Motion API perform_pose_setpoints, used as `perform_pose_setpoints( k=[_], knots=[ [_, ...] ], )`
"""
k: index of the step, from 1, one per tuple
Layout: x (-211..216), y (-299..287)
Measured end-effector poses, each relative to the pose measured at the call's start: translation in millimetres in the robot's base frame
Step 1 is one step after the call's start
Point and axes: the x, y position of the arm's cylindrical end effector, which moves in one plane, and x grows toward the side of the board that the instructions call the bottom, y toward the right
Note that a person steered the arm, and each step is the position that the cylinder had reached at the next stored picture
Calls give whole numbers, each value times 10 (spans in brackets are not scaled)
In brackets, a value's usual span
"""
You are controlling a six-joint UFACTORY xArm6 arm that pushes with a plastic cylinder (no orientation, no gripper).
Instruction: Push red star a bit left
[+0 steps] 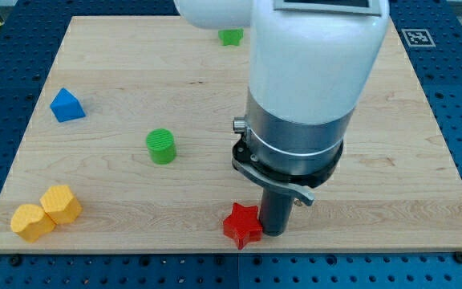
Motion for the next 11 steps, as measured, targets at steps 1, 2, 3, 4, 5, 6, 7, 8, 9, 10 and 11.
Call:
perform_pose_setpoints(
  k=[1,2,3,4,5,6,7,8,9,10,11],
  knots=[
    [0,0],
    [0,127],
    [28,232],
    [156,230],
    [160,119],
    [160,-261],
    [160,-370],
    [160,-370],
    [160,-459],
    [160,-517],
    [160,-486]
  ],
)
